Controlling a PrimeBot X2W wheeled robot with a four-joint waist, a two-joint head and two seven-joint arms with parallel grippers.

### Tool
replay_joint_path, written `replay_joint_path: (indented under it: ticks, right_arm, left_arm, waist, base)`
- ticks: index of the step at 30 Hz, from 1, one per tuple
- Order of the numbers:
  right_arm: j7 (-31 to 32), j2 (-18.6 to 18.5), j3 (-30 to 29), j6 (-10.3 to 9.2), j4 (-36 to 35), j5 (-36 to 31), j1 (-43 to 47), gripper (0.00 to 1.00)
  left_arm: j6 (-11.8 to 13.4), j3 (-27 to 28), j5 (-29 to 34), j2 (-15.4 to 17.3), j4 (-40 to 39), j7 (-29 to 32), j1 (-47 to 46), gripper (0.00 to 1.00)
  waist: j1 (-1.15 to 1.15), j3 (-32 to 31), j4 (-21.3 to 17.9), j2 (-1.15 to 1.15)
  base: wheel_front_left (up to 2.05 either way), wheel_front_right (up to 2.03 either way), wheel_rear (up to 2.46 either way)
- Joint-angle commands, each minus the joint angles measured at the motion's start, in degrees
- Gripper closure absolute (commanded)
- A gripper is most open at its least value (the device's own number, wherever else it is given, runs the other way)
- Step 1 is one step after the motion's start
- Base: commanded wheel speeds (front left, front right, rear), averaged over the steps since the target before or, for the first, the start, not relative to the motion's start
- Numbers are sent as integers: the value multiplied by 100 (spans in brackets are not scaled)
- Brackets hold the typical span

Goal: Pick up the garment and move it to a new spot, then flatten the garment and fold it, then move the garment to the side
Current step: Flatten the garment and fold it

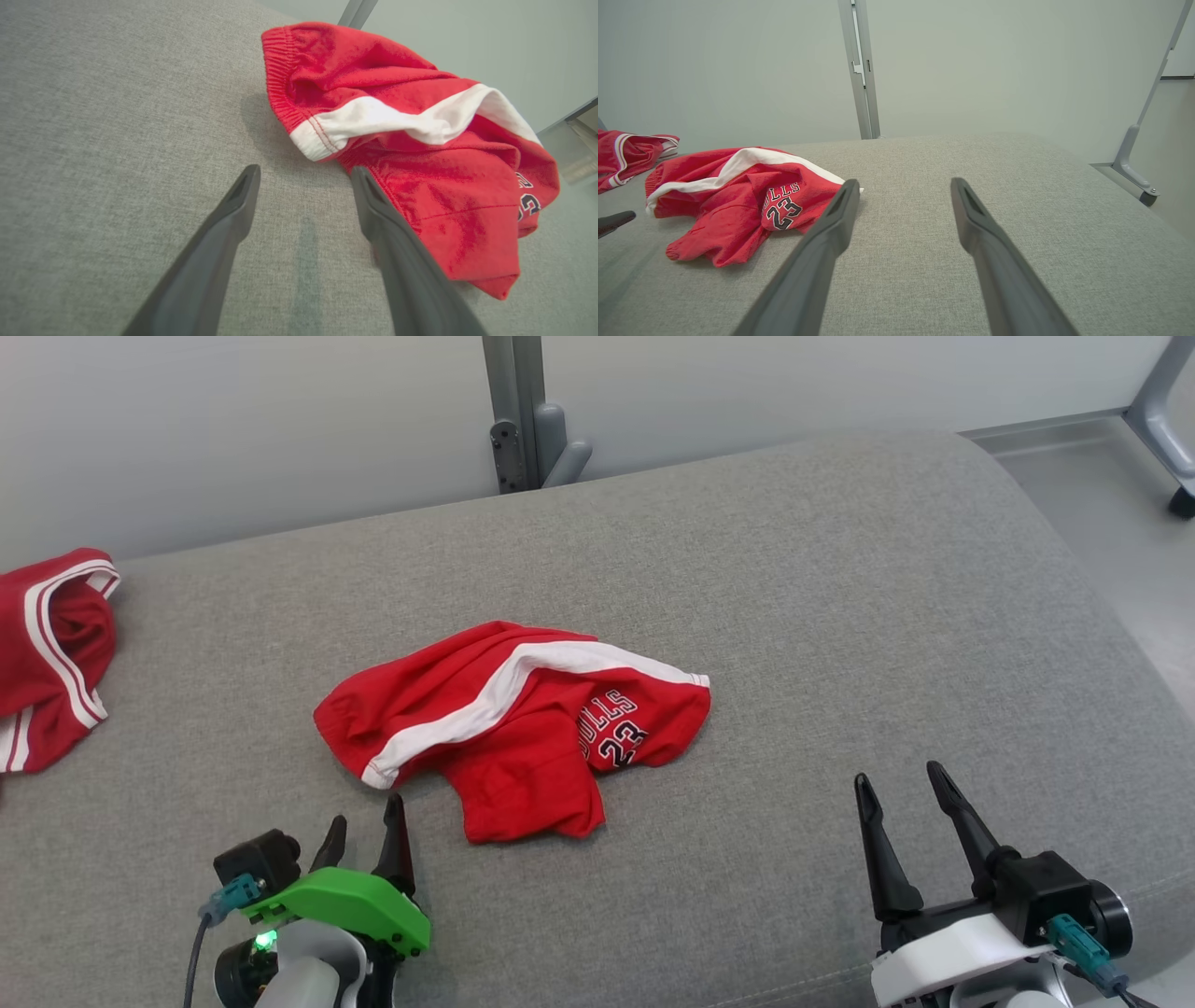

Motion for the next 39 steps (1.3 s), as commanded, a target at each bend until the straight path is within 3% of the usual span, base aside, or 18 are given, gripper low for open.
replay_joint_path:
  ticks: [1,12,19,31,34,36,38,39]
  right_arm:
    - [-24,-13,9,-2,-17,-51,-84,0]
    - [-23,-13,49,-2,-38,-18,-246,0]
    - [-23,-13,63,-2,-51,-2,-315,0]
    - [-23,-13,16,-2,-63,42,-382,0]
    - [-23,-14,4,-2,-54,53,-396,0]
    - [-24,-13,6,-2,-50,51,-410,0]
    - [-23,-13,8,-2,-53,54,-421,0]
    - [-23,-13,11,-2,-57,47,-427,0]
  left_arm:
    - [-49,4,-124,20,85,-29,-153,0]
    - [-248,137,-1362,21,688,-94,-775,0]
    - [-352,-21,-1807,21,848,-116,-1017,0]
    - [-427,-52,-2592,29,-82,-114,-834,0]
    - [-428,-184,-2747,95,-369,-109,-758,9]
    - [-429,-247,-2897,116,-519,-108,-687,23]
    - [-429,-248,-3043,142,-664,-109,-633,48]
    - [-429,-227,-3114,136,-734,-109,-616,52]
  waist:
    - [0,70,-60,0]
    - [0,384,-211,0]
    - [0,494,-249,0]
    - [0,636,-288,0]
    - [0,651,-284,0]
    - [0,657,-281,0]
    - [0,665,-281,0]
    - [0,669,-282,0]
  base:
    - [0,0,0]
    - [0,0,0]
    - [0,0,0]
    - [0,0,0]
    - [0,0,0]
    - [0,0,0]
    - [0,0,0]
    - [0,0,0]
